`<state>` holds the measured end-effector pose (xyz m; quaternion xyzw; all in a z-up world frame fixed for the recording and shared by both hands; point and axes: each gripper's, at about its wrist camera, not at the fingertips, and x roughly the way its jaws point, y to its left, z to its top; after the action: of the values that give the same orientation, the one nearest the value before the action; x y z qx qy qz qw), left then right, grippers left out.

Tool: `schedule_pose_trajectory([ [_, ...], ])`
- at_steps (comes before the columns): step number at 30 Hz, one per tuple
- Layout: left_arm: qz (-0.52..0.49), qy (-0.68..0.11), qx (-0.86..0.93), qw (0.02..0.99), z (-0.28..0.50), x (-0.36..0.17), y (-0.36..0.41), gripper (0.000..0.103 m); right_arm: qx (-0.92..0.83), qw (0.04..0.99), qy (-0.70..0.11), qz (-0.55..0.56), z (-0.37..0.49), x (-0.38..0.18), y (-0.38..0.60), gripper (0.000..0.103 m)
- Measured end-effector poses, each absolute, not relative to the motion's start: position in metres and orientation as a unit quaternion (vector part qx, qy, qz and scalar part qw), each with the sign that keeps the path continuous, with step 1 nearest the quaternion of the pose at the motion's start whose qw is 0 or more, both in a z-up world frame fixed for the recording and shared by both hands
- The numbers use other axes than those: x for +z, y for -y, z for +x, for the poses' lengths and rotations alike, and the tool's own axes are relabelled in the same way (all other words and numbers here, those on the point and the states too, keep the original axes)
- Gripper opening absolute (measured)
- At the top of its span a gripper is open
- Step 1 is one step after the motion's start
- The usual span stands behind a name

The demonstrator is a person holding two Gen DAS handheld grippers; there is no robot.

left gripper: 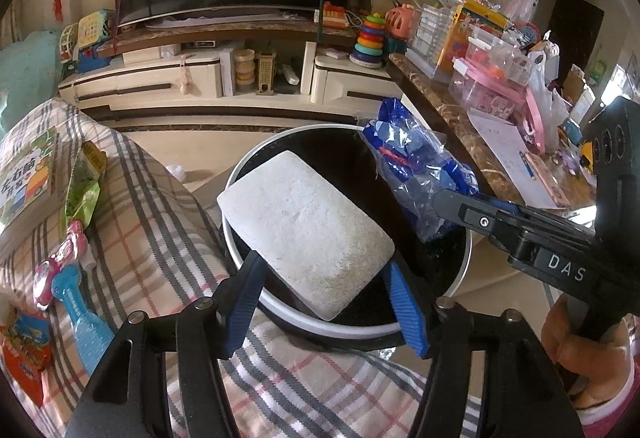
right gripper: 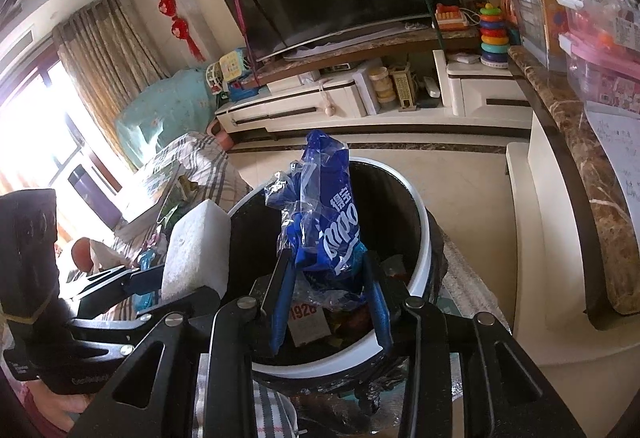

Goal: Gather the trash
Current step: 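Carry the foam block and blue wrapper over the bin and release both, then move both open tools back toward the trash on the bed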

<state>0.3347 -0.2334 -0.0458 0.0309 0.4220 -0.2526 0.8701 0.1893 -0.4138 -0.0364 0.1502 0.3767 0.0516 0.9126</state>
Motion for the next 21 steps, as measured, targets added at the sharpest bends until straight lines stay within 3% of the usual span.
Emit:
schedule_pose_trajectory([
  [6,0.032,-0.426,-0.243,0.871,0.335,-0.047,0.233,0.069,0.051,0.911,-0.372,0.172,0.188,-0.036,0.419,0.063],
  [14,0.011,-0.422,-0.239,0.875,0.325,-0.047,0.220,0.075,0.049,0.914,-0.355,0.189,0.176,-0.029,0.419,0.075],
  [18,-0.007,-0.423,-0.230,0.876,0.311,-0.050,0.202,0.076,0.058,0.915,-0.350,0.192,0.166,-0.027,0.411,0.090],
  [21,-0.028,-0.429,-0.219,0.876,0.299,-0.055,0.182,0.076,0.066,0.916,-0.349,0.186,0.160,-0.027,0.399,0.096],
])
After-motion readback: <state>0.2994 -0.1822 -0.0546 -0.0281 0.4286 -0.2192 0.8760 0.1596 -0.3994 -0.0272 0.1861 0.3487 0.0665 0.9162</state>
